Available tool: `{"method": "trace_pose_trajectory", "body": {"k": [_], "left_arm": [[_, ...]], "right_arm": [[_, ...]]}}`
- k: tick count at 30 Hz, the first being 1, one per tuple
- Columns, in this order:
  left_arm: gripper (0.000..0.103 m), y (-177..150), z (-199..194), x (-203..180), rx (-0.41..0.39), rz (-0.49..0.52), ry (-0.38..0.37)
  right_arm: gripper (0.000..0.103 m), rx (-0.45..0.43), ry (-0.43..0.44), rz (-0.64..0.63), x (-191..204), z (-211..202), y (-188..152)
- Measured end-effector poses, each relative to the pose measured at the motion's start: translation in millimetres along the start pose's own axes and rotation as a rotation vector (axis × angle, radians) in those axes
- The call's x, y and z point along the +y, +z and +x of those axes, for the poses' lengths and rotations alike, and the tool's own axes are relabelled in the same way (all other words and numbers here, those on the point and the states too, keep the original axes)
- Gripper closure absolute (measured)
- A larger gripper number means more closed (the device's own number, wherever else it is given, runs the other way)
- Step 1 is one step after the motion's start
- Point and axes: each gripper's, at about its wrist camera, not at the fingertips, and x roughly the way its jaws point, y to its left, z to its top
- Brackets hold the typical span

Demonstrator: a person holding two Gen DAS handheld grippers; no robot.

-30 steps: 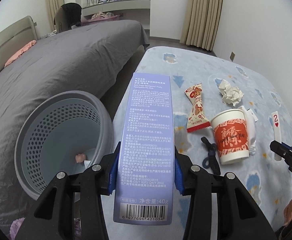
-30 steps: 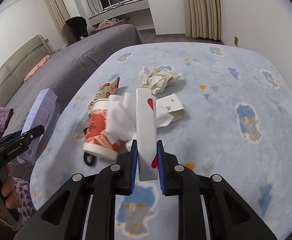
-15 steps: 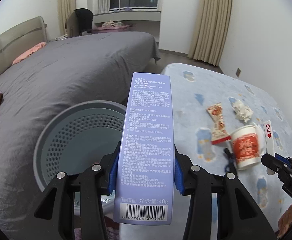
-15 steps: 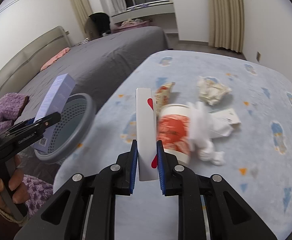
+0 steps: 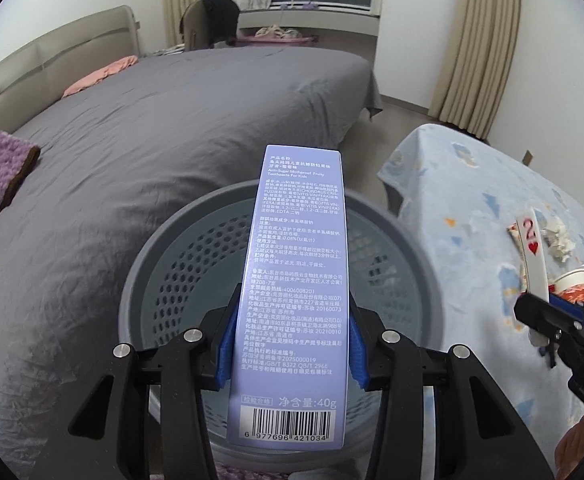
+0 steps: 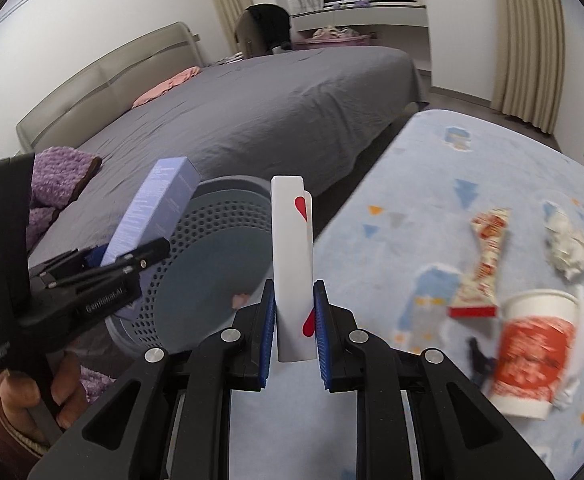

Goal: Collect trash
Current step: 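Carry the purple box and white card box over the grey basket, then open the left tool and the right tool to drop both boxes into the basket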

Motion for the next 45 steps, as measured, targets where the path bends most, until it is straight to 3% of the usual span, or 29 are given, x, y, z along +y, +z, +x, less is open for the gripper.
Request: {"method": "trace_pose_trajectory", "body": {"k": [17,21,23,25,45], "left_arm": [[0.059,-3.8,22.5,37.4,0.058,-0.096,0.019],[0.058,-4.1,22.4,40.3,0.053,-0.101,0.033],[0.049,-4.3,22.3,40.1,0.053,-0.101,0.043],[0.047,-4.5,21.3,40.6,0.050,-0.100,0.050],[0.038,-5.8,24.4,45.1,0.060,-0.114,0.083]], "right_arm": [[0.084,0.060,0.067,-0.061,47.3,70.3,29.6],[0.080,0.050,0.062,-0.069,51.0,71.8,30.5],[0.066,0.043,0.053,-0.071,49.7,70.2,30.1],[0.062,0.033,0.046,-0.068,47.4,68.5,29.6],[0.062,0.037,0.041,-0.045,41.9,69.7,26.7]]}}
